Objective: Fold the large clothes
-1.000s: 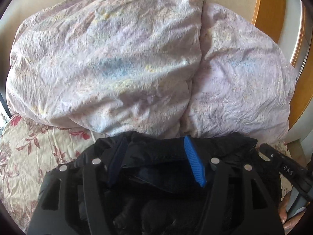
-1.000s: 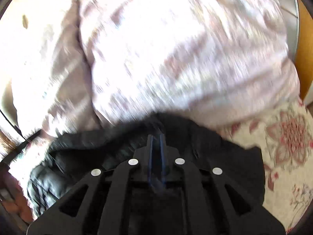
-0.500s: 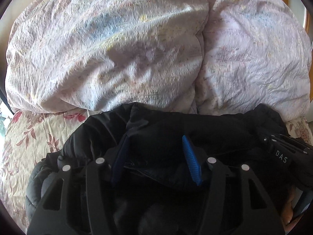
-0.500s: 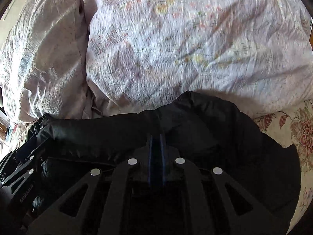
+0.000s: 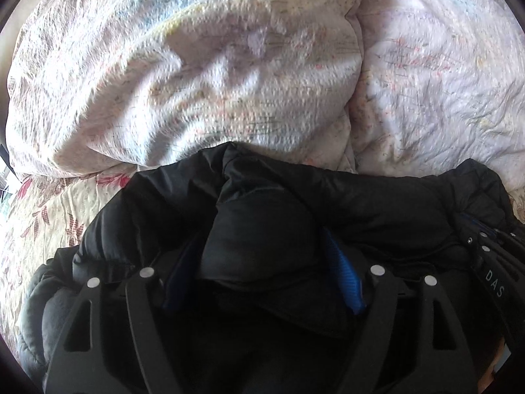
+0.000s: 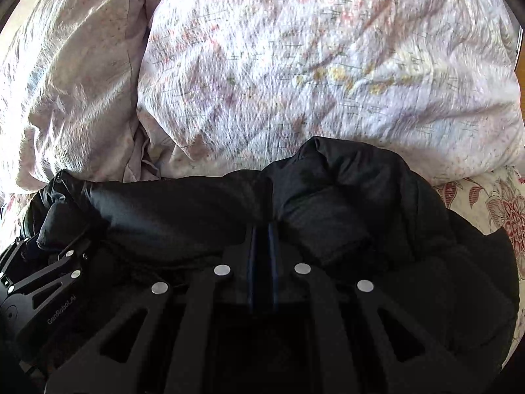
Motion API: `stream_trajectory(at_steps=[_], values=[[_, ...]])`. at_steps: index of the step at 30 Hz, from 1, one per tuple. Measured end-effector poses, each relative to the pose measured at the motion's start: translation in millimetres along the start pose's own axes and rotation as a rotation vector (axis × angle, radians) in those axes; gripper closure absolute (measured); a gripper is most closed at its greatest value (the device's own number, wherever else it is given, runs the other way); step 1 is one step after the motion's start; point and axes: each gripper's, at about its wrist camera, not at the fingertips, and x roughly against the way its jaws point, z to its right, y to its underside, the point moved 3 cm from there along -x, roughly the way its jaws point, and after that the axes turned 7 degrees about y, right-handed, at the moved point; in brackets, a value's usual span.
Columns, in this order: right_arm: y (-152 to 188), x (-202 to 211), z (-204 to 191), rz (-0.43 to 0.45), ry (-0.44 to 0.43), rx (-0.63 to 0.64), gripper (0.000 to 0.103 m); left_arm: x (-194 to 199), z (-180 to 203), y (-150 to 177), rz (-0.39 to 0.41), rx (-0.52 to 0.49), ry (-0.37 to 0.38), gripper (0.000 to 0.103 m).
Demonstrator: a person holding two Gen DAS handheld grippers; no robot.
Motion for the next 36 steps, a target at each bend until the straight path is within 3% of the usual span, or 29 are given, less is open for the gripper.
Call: stream_trajectory(at_steps=[10,13,16,20,22,25,31,36], values=[[4.9,1.4,1.7,0.033,-0.011,0.004,0.095,-12.4,-8.1,-2.3,-0.009,0.031,0.03,0.024],[6.1,4.4,9.0,0.017,-0.059,-0.012,0.095,14.3,-26.4,-0.4,-0.01,0.098,0.144,0.025],[12.3,24.2,25.3,-0.002,-0.126,-0.076,0.093,60.5,-43.7,7.3,0.036,0.086,0.172,0.024],[31.1,72.1,44.7,0.029,-0.137,-0.091,0.046,120.8,-73.3,33.1,0.086,0.058,0.15,0.018],[47.4,99.1,52.1,0.047,-0.153,-0.056,0.044,148.6,-86.5,53.6,0.086,0.07,0.147,0.017],[85.0,136.7,66.9,0.006,-0.219,-0.004,0.024,179.6,-110.9,91.0,0.083,0.074,0.176,0.013],[155.5,207.8,130.1,0.022,-0.199,0.049,0.011,236.3,-158.0,176.8,0.075,0.057,0.142,0.007],[215.3,243.6,195.8,0.027,-0.204,-0.051,0.006,278.4,-199.2,253.1,0.098,0.123,0.165,0.007]])
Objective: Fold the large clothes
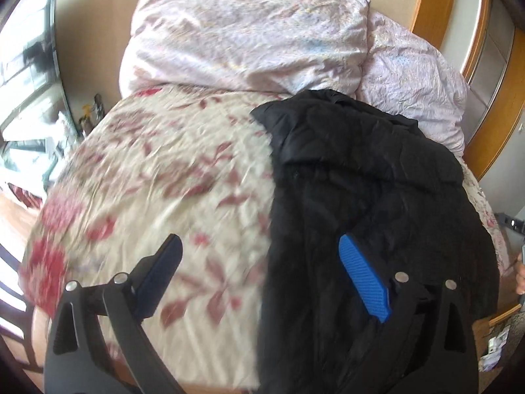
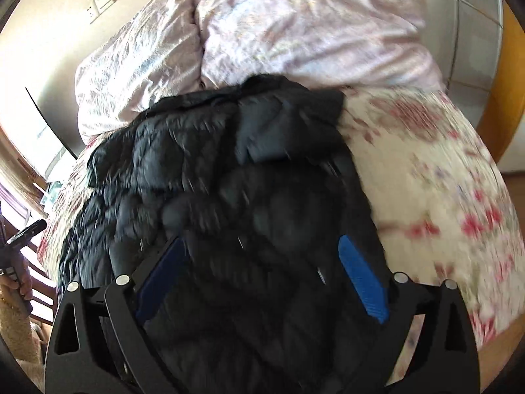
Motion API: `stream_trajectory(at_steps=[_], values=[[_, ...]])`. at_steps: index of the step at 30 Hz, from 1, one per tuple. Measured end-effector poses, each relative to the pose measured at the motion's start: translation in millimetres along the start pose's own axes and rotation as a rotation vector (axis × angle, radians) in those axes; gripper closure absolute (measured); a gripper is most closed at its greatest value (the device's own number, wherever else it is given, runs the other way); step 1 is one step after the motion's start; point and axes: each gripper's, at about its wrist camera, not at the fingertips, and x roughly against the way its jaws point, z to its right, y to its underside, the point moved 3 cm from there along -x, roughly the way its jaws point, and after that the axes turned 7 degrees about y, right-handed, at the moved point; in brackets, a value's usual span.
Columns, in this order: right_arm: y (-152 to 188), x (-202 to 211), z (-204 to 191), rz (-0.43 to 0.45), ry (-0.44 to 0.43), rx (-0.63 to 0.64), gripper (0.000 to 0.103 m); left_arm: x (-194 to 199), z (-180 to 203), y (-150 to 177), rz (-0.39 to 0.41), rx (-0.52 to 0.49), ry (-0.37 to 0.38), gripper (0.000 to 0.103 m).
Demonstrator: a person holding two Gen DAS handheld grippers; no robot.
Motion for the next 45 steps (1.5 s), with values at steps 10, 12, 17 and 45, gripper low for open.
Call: stream_trajectory(at_steps=[10,12,17,45], values=[[94.2,33.2,85.1,-0.09,-0.081,-0.233,0.007,31.4,-24.9,90.2,-0.137,0.133,0.203,0.007],[107.9,26.2,97.3,-0.138,-0.132,-0.293,0.007,34.0,-20.3,102.2,-0.149,0.14,0.264,0.007],[123.7,4.2,111.3,-0.206,-0.247,-0.394,0.007,23.5,-10.3,116.8,-0.174,0.173,0.335,0.008],[122.3,7.6,71.1,-0.191,-0.387,-0.259,0.084,6.1,3.8,112.3,-0.204,0.264,0.494,0.088]])
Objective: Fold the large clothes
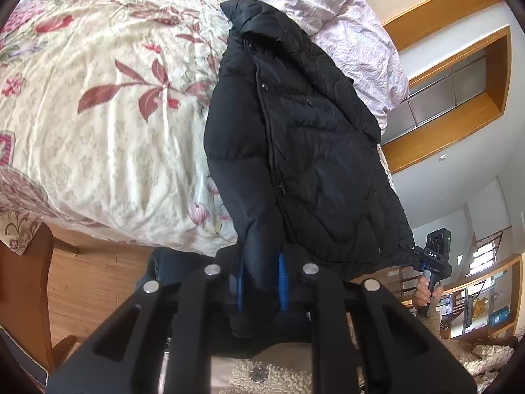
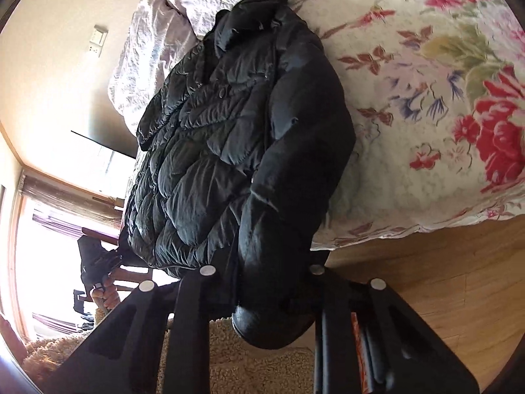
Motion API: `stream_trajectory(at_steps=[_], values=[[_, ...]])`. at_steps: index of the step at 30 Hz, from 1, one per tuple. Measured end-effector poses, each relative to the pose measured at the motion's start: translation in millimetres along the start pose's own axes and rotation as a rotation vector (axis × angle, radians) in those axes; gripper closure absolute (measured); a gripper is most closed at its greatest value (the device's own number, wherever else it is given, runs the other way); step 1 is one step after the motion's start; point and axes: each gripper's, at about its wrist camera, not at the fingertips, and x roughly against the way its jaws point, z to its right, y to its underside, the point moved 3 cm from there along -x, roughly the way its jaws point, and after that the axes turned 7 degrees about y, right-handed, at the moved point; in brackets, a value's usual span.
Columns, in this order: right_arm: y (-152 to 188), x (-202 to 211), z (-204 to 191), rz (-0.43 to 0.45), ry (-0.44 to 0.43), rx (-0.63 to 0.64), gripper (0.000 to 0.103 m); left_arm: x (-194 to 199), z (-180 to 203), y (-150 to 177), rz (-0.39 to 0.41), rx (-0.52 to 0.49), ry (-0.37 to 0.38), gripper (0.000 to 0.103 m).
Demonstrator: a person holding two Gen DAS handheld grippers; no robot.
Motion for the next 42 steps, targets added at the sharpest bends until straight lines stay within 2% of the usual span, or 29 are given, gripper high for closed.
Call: stream_trajectory(at_steps=[3,13,17,23,25,26,27,31,32,34,35,37,38,39,42], values=[[-4.0,9.6,-9.4,0.053,-0.006,0.02,0.086,8.0,4.1,-5.4,0.036,-0.004,0.015,0.09],[-43.4,58.0,-56.6,0.358,-0.089,0.075,0.088,40.6,29.4,-43.2,0.204,-0.027,0.119,0.091],[-72.5,70.4,-74.4,0.467,-0.137,0.063,0.088,49.5,37.5,-72.3,0.288,-0.013,0.163,0.091],[-119.4,76.4,-84.1,0.572,-0.186,-0.01,0.088,53.9,41.8,-122.1,0.406,0.032,0.185,0.092],[-138.1,72.9,-92.6,0.595,-0.18,-0.018,0.088,56.1,44.3,-144.4,0.463,0.03,0.173,0.095],[-148.7,69.8,-98.1,0.605,-0.172,-0.018,0.088,54.2,48.0,-156.1,0.485,0.024,0.162,0.101],[-154.6,68.4,-100.6,0.609,-0.171,-0.017,0.088,52.5,50.6,-171.0,0.506,0.014,0.154,0.102],[-196.4,46.0,-130.2,0.633,-0.129,0.022,0.088,35.6,56.1,-210.1,0.53,0.005,0.117,0.102],[-203.1,40.6,-135.5,0.64,-0.108,0.029,0.088,26.4,57.7,-217.4,0.508,-0.002,0.102,0.102],[-218.0,27.2,-143.5,0.637,-0.085,0.026,0.088,15.6,56.1,-215.8,0.442,-0.009,0.12,0.102],[-222.5,21.9,-144.7,0.632,-0.075,0.027,0.088,14.3,55.8,-210.8,0.416,-0.019,0.124,0.097],[-227.4,14.9,-145.6,0.627,-0.067,0.033,0.088,21.5,56.4,-198.1,0.385,-0.048,0.114,0.063],[-227.8,13.6,-145.4,0.622,-0.064,0.038,0.088,28.0,57.3,-191.5,0.377,-0.064,0.099,0.033],[-227.9,12.2,-145.0,0.62,-0.063,0.041,0.088,35.9,57.6,-184.9,0.387,-0.076,0.08,0.027],[-225.8,11.9,-143.6,0.621,-0.057,0.045,0.088,59.0,53.8,-161.1,0.353,-0.099,0.065,0.026]])
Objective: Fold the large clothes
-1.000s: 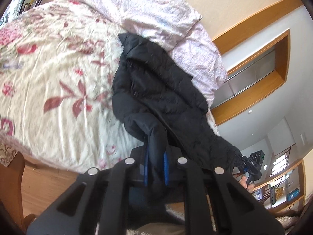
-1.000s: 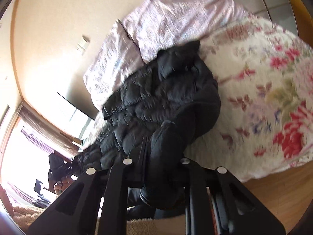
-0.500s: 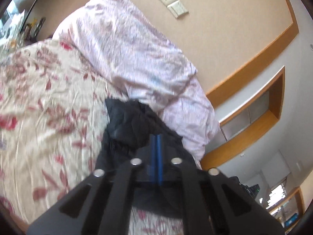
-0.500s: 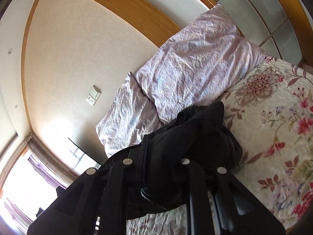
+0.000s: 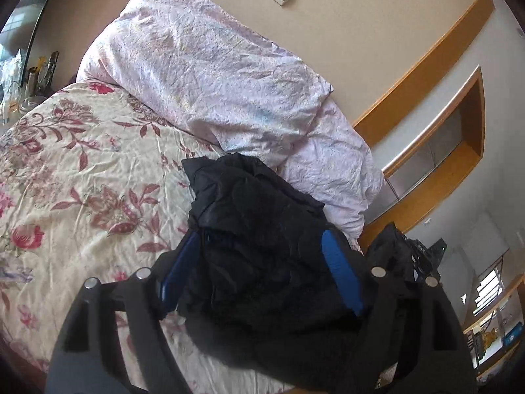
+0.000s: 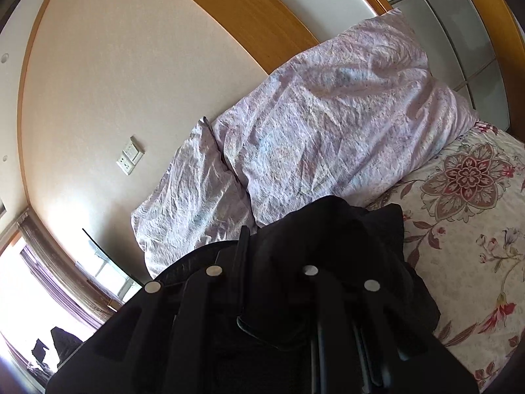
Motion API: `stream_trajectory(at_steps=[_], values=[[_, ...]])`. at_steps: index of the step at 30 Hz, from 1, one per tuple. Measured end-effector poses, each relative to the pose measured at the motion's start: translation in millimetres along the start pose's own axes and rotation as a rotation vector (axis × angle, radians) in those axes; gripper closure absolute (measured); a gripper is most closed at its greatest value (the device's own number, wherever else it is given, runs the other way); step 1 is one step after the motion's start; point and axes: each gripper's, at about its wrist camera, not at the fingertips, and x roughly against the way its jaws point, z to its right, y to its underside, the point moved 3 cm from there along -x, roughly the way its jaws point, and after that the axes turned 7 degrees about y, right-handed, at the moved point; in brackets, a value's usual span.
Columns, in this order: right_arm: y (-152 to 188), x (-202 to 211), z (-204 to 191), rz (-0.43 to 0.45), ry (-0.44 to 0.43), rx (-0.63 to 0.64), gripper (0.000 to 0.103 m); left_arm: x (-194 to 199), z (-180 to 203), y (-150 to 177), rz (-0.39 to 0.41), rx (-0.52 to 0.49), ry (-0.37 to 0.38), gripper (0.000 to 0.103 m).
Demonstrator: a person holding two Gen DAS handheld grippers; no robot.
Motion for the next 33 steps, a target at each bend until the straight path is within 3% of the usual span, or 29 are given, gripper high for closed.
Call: stream_trajectory(at_steps=[3,5,9,11,17,20,22,23,24,26,29,33], values=[[0.8,-0.5,2.2,-0.009,0.008,-0.008,0.088,28.0,-5.6,16.6,-0.031,-0.009,0.02,0.026],[1.2,-0.9,3.4,-0.015,0.01,-0.008,0.088,46.1,-8.1,29.4,-0.049,-0.049,-0.015,0.026],[1.5,-1.3,3.8,-0.029,0.006,-0.012,0.088,73.2,7.5,49.9,-0.018,-0.337,-0.211,0.021],[1.3,-2.2,3.5,-0.034,0.006,-0.014,0.088,74.8,15.0,58.0,-0.033,-0.436,-0.235,0.021],[1.6,-4.8,10.9,-0.053,0.01,-0.043,0.088,18.0,50.2,80.3,-0.234,-0.723,-0.17,0.021],[1.0,-5.3,16.1,-0.065,0.015,-0.055,0.088,-3.1,59.0,81.2,-0.285,-0.794,-0.134,0.021],[0.9,-6.7,18.8,-0.076,0.029,-0.055,0.088,-15.4,61.4,70.4,-0.288,-0.796,-0.099,0.032],[1.0,-7.3,19.9,-0.08,0.037,-0.052,0.088,-19.1,60.8,64.8,-0.286,-0.785,-0.088,0.047],[1.1,-7.4,21.0,-0.083,0.042,-0.051,0.088,-24.2,57.9,55.8,-0.283,-0.76,-0.076,0.071],[0.4,-6.6,25.0,-0.084,0.055,-0.054,0.088,-32.7,50.5,39.4,-0.267,-0.7,-0.075,0.084],[-3.0,-5.3,31.5,-0.076,0.071,-0.061,0.088,-38.7,43.7,22.4,-0.208,-0.649,-0.085,0.093],[-9.6,-6.5,33.7,-0.064,0.091,-0.052,0.088,-49.4,45.3,1.5,-0.136,-0.64,-0.136,0.094]])
